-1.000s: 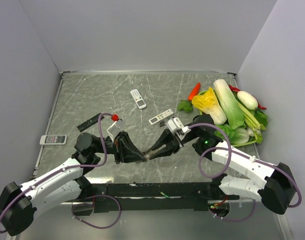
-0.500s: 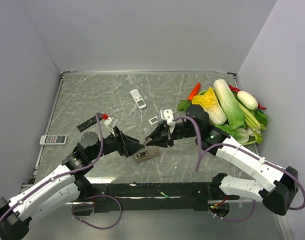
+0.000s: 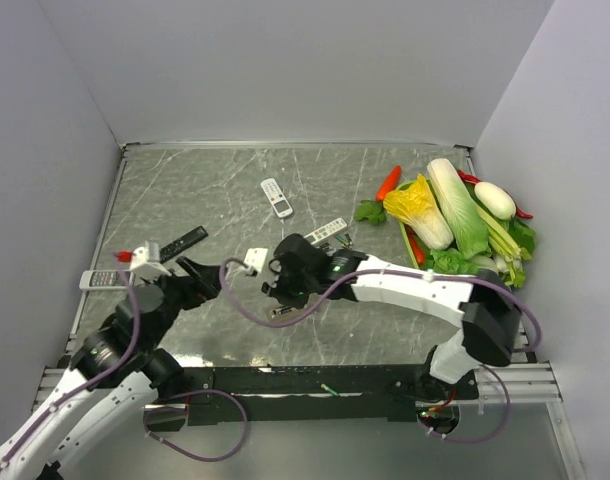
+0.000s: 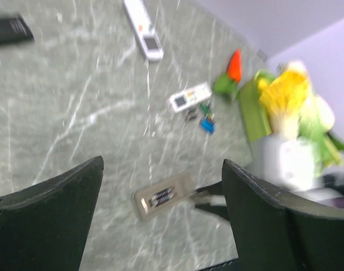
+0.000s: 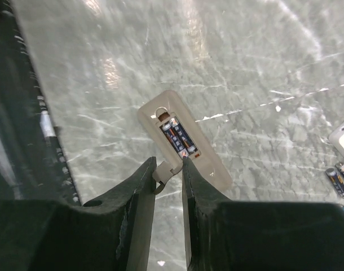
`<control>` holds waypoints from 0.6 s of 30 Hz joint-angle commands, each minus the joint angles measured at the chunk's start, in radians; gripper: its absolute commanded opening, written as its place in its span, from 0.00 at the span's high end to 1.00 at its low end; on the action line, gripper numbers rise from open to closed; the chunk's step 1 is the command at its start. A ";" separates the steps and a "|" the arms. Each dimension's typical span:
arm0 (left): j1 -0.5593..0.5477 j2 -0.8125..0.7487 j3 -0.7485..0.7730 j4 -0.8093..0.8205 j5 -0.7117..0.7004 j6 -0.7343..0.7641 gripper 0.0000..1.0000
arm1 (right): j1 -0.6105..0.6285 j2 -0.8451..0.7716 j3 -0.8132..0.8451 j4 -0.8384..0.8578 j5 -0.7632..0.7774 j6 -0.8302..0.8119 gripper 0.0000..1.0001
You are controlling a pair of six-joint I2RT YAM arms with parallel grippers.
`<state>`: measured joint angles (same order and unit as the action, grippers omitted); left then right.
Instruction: Load the batteries into the remote control
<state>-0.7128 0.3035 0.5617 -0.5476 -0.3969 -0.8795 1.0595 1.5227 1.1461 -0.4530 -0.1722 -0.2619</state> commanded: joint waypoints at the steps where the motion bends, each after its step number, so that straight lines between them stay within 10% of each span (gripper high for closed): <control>1: 0.001 -0.012 0.133 -0.121 -0.108 0.065 0.10 | 0.045 0.089 0.108 -0.068 0.163 -0.066 1.00; 18: -0.001 -0.116 0.126 -0.130 -0.203 0.116 0.09 | 0.132 0.326 0.254 -0.205 0.358 -0.030 1.00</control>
<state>-0.7128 0.1864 0.6884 -0.7010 -0.5770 -0.7773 1.1656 1.8271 1.3529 -0.6056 0.1112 -0.3141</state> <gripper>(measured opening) 0.908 0.291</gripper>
